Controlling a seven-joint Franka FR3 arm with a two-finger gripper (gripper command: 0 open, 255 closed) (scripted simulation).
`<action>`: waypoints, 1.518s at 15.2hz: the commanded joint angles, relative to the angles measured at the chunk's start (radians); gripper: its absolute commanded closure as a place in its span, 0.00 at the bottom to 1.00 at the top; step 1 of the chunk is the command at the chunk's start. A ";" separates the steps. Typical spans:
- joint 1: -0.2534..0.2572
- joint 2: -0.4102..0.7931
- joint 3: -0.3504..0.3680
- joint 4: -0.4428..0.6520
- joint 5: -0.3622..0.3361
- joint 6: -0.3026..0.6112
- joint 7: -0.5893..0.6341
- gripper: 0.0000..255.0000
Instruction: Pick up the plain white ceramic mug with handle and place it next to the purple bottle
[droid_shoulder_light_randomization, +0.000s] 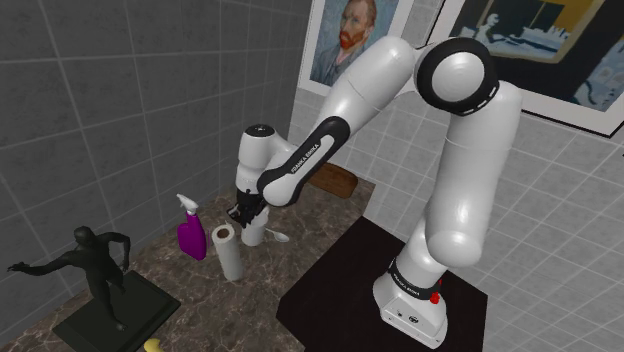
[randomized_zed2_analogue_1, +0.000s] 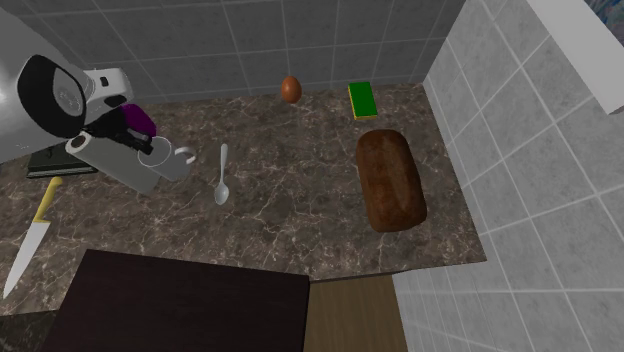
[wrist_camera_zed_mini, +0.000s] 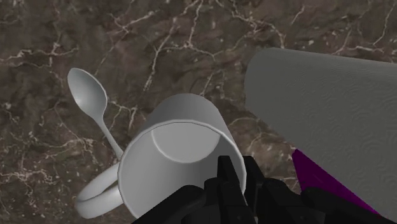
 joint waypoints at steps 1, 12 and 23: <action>0.007 0.027 -0.006 0.001 -0.014 0.020 0.012 1.00; 0.034 0.134 -0.045 0.019 -0.066 0.108 0.055 1.00; 0.024 0.097 -0.031 0.009 -0.051 0.081 0.043 0.00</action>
